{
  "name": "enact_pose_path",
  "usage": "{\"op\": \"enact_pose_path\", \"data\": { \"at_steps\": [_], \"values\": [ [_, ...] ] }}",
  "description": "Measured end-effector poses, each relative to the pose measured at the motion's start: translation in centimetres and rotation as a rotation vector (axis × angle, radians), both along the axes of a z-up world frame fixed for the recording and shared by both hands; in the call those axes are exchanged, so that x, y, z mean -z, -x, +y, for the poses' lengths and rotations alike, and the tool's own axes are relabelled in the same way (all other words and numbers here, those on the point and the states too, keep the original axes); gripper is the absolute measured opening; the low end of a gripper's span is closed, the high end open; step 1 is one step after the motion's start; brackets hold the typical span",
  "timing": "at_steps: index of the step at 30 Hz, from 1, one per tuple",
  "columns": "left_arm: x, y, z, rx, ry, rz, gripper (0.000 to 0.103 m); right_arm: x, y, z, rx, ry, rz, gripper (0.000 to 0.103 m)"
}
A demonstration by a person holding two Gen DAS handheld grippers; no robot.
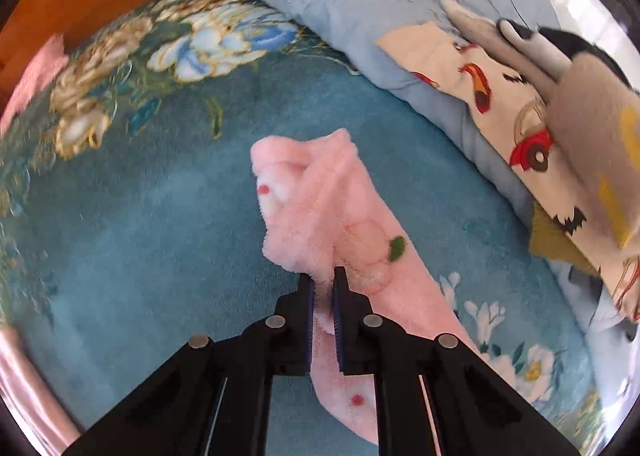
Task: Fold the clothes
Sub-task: 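Grasp the pink pajama pant leg with the right gripper and lift it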
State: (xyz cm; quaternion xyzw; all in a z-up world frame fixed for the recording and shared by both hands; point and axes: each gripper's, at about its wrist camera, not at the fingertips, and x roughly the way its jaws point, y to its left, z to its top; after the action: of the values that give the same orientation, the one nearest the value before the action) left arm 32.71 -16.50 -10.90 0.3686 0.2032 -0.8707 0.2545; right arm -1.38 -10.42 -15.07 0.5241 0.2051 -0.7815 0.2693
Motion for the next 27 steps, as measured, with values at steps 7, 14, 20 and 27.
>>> {"op": "enact_pose_path", "data": {
  "at_steps": [7,14,20,27],
  "values": [
    [-0.5,-0.4,-0.5,-0.005,-0.041,0.011,0.061,-5.2,2.6,3.3,0.148,0.279,-0.216,0.007],
    [-0.9,-0.4,0.2,0.028,-0.044,0.006,0.061,-3.6,2.4,3.7,0.193,0.266,-0.268,0.007],
    [-0.4,-0.3,0.1,0.039,-0.046,-0.004,0.062,-0.6,2.1,2.5,0.206,0.247,-0.315,0.009],
    [0.4,-0.3,-0.2,0.038,-0.073,-0.011,0.062,0.0,2.7,1.8,0.252,0.241,-0.275,0.011]
  ]
}}
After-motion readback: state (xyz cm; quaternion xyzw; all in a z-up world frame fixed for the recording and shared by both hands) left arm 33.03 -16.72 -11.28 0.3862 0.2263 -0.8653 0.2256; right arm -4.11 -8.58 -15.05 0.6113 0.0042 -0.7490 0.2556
